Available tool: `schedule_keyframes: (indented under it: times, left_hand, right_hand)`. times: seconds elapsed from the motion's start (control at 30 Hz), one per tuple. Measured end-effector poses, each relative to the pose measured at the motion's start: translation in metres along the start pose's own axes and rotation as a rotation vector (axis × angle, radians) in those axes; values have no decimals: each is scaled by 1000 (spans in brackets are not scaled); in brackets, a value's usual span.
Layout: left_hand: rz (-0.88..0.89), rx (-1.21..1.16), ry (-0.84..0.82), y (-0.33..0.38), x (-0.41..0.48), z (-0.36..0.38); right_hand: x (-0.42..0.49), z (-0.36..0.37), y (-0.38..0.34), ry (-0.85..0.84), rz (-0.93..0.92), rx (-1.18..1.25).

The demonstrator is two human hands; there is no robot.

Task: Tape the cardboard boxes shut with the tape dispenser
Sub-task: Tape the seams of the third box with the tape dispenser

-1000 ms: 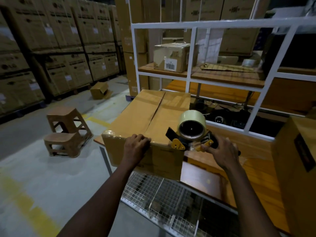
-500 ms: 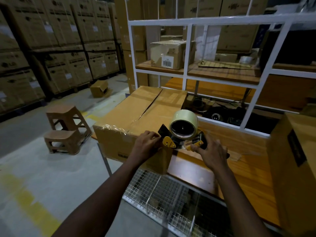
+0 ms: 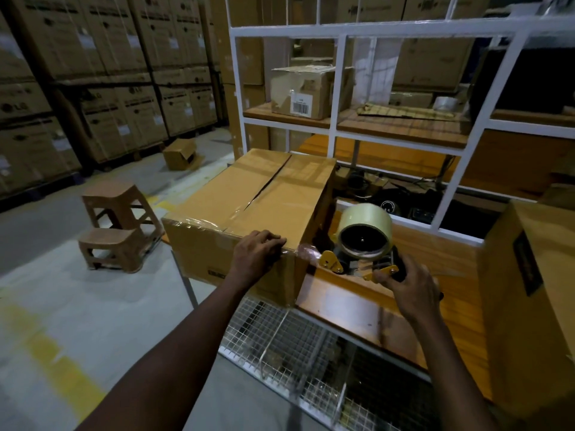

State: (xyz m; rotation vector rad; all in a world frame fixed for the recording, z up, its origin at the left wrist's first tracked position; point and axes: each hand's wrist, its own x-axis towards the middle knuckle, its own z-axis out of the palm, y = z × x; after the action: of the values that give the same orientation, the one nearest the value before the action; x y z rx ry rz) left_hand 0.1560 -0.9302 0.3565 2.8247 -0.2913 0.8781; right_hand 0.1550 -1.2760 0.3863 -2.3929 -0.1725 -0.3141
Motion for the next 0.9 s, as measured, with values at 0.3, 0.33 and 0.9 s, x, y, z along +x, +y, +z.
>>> schedule_keyframes:
  times: [0.3, 0.33, 0.9]
  left_hand:
    - [15, -3, 47, 6, 0, 1]
    - [17, -2, 45, 5, 1, 1]
    - [67, 6, 51, -1, 3, 10]
  right_hand:
    - [-7, 23, 28, -134, 70, -133]
    - [-8, 31, 26, -158, 74, -133]
    - [2, 81, -5, -211, 33, -158]
